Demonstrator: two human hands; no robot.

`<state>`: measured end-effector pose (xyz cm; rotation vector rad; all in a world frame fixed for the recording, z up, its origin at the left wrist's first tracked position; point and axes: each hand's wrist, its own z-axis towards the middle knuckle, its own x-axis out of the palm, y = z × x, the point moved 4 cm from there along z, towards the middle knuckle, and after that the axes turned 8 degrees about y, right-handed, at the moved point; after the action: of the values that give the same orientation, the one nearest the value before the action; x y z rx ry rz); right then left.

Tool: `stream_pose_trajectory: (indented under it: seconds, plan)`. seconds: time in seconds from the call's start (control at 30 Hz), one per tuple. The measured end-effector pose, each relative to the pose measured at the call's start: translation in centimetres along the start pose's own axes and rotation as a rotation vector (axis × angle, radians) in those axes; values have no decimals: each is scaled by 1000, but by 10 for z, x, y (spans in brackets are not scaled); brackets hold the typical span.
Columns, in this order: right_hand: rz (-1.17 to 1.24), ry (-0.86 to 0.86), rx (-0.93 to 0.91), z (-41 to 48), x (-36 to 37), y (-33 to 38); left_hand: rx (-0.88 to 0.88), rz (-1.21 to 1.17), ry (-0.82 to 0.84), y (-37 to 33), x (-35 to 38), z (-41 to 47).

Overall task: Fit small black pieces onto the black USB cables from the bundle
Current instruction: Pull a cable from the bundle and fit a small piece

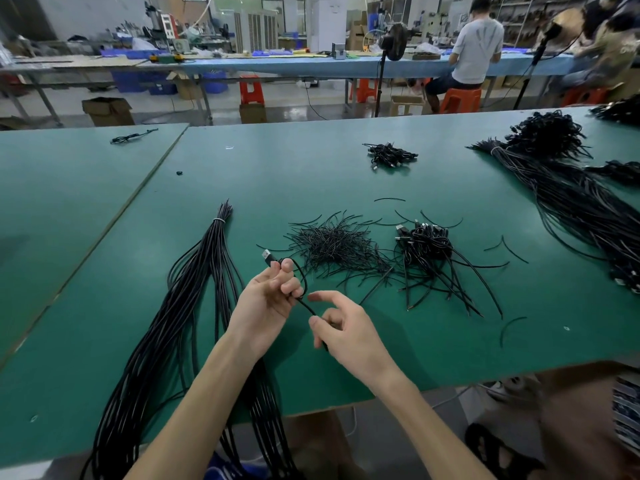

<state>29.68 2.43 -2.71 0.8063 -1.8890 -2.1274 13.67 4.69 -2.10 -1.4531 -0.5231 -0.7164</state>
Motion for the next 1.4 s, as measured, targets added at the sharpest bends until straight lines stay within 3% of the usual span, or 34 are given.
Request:
stream_pose_trajectory:
  seconds: [0.1,0.23,0.47,0.6,0.87,1.0,1.4]
  plan:
    - [-82,20,-7,4,-4,5,-28,92,12,4,4,-1]
    - [206,-18,-8,12,-12,8,-63,197,46,10,12,-3]
    - [294,-139,-58,14,-8,1,-148,317,242,17,22,-8]
    - [396,-273,-46,12,-14,-7,-111,420,231,17,23,-7]
    - [477,-327,-71,9,-18,-9,15,547,207,18,25,-10]
    - [451,-383,-97,7,-21,-10,44,775,148,14,19,-11]
    - [32,-213,-108,11,-7,-1,60,605,-2,11,10,-8]
